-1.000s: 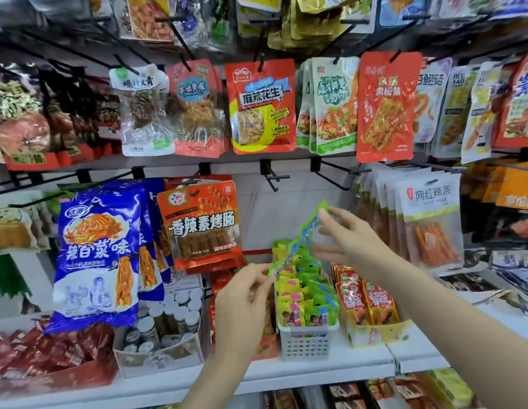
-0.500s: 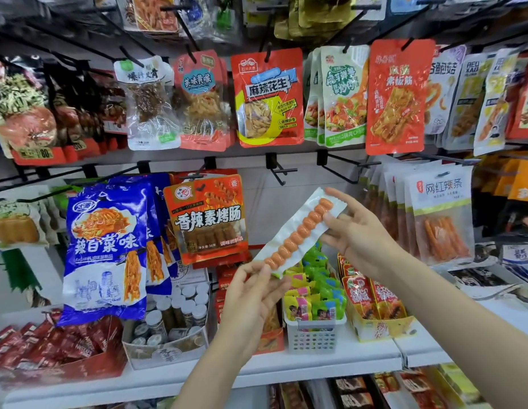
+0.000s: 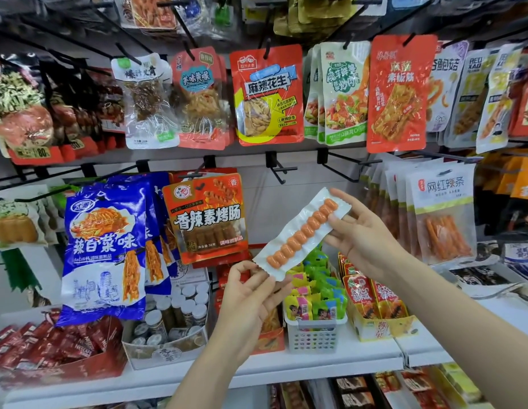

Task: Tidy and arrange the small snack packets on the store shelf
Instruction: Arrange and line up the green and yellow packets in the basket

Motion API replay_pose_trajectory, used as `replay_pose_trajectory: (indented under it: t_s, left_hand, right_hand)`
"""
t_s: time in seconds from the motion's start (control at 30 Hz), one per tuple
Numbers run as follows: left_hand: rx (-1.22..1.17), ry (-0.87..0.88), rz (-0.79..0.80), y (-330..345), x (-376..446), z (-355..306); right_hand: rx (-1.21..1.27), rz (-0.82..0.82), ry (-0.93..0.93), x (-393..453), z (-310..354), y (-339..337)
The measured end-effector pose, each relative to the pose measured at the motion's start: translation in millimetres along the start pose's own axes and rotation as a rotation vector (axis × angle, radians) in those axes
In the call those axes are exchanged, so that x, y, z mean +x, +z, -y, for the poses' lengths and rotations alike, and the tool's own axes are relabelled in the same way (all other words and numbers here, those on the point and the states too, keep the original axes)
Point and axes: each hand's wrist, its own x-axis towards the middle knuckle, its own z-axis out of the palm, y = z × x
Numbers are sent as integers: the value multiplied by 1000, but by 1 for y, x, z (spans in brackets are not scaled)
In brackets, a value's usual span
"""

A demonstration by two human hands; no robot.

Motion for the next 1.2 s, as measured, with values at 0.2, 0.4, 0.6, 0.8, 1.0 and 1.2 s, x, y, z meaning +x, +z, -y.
replay_pose_trajectory:
  t_s: [0.2, 0.4, 0.6, 0.8, 1.0, 1.2]
  left_hand:
    - [-537, -460, 146, 16, 0, -18]
    - [-301, -511, 206, 18, 3, -10]
    - [473, -26, -50, 5, 14, 10]
    - [824, 222, -86, -6, 57, 19]
    - [1264, 158, -175, -36, 107, 38]
    - [1470, 148, 104, -33, 141, 69]
  right_hand:
    - [62, 63, 52, -1, -2, 2]
    - [-53, 96, 235, 1, 1, -2]
    - [-239, 115, 399, 12, 14, -18]
    - [-848, 10, 173, 29, 5, -20]
    - [-1059, -314, -241, 54, -7, -55]
    - [-1192, -339, -322, 74, -25, -81]
